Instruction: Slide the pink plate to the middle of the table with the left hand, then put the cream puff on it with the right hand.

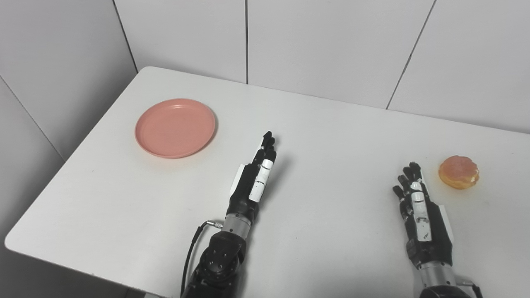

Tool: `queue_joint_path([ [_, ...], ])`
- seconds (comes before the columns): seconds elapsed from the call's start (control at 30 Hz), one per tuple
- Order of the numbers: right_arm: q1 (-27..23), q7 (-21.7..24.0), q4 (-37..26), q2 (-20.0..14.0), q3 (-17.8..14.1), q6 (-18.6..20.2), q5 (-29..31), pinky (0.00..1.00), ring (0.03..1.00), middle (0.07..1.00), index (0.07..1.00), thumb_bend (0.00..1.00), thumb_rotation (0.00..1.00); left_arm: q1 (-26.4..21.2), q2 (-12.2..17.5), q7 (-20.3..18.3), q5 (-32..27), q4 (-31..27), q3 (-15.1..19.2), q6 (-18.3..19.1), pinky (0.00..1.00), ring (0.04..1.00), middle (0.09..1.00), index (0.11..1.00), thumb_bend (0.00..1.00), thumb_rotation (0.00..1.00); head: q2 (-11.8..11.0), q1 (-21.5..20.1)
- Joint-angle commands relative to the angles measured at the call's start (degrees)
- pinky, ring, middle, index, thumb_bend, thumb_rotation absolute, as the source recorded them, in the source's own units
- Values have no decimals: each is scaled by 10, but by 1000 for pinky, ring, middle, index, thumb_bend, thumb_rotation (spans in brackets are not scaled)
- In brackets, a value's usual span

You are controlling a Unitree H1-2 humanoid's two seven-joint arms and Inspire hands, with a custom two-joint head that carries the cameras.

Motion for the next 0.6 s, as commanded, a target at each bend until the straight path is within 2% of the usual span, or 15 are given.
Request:
queue_joint_path([
  [0.0,-9,6,2,-3,-4,-26,5,1000,1000,1000,1000,565,904,1,-12,0,3,24,-8,-8,1000,1000,1000,1000,694,1000,-3,0],
  [0.3,-12,12,19,-4,-7,-39,13,1000,1000,1000,1000,544,896,-12,-14,9,-2,25,6,-12,1000,1000,1000,1000,621,1000,-16,7],
  [0.47,-14,14,28,-4,-7,-50,7,1000,1000,1000,1000,539,908,-34,-11,22,2,36,20,-26,1000,1000,1000,1000,686,1000,-18,8],
  [0.57,-16,14,32,-3,-8,-52,6,1000,1000,1000,1000,546,908,-46,-10,25,-1,34,29,-30,1000,1000,1000,1000,687,1000,-20,9],
])
